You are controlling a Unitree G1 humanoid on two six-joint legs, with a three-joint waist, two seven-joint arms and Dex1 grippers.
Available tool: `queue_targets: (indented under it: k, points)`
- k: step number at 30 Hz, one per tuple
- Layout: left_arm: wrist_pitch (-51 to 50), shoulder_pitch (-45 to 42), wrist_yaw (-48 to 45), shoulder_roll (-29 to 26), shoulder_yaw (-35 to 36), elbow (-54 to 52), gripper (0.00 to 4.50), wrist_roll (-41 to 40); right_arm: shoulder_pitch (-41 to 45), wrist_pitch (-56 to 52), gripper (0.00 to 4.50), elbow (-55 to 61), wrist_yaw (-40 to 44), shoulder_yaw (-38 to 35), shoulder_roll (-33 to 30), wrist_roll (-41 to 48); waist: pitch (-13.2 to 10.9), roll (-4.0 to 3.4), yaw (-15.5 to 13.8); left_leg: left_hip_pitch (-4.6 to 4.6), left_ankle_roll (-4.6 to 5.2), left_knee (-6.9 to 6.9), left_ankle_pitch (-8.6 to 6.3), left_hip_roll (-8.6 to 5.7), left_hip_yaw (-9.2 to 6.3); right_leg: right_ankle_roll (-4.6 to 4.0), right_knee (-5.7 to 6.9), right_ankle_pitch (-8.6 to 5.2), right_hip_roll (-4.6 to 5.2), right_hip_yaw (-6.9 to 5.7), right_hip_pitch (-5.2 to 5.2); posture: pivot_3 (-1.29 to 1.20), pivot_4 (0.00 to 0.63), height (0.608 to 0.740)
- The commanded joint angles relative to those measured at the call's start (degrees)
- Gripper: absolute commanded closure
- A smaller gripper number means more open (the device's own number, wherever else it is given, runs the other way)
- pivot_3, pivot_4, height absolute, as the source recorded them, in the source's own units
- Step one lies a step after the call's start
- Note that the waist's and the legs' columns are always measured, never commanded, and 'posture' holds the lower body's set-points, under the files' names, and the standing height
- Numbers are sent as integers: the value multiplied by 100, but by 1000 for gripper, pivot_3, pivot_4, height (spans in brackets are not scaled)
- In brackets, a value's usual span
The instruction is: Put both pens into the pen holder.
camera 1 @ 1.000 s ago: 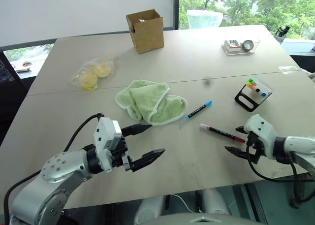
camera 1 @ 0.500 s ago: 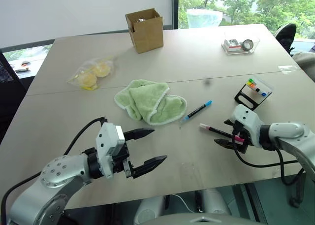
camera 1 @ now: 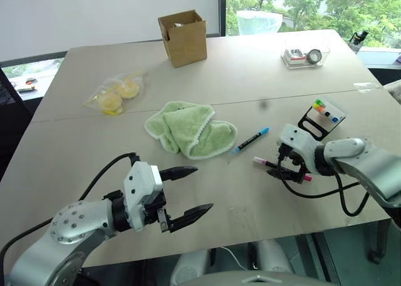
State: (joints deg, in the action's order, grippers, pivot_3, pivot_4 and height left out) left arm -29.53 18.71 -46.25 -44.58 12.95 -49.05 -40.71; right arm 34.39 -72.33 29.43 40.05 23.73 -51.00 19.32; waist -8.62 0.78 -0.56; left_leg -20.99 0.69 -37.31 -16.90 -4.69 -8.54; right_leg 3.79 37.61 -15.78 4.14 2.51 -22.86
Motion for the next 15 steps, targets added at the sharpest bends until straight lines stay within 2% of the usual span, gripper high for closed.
queue_targets:
  k: [1, 11, 14, 15]
  points:
    - [86, 107, 36, 8, 40, -240, 0, -8, 273, -427, 33, 270, 40, 273, -102, 10, 0, 1, -9, -1, 0, 0, 0, 0, -1, 0, -1, 0, 0, -1, 0, 0, 150, 740]
    - [20, 400, 343, 20, 101, -587, 0, 23, 848, -1663, 33, -54, -155, 418, 711, 395, 4, 4, -5, -76, -1, -9, 1, 0, 3, -1, 11, 3, 1, 3, -77, 0, 150, 740]
    - [-78, 499, 585, 39, 127, -882, 0, -85, 833, -1854, 852, 27, -274, 641, 746, 436, 4, 5, -8, -79, -1, -9, 1, 0, 3, -2, 7, 3, 2, 2, -78, 0, 150, 740]
    - [-103, 535, 671, 43, 107, -980, 0, -97, 818, -1806, 1294, 41, -313, 764, 700, 405, 5, 6, -8, -78, -1, -8, 1, 0, 3, -2, 7, 3, 2, 2, -78, 0, 150, 740]
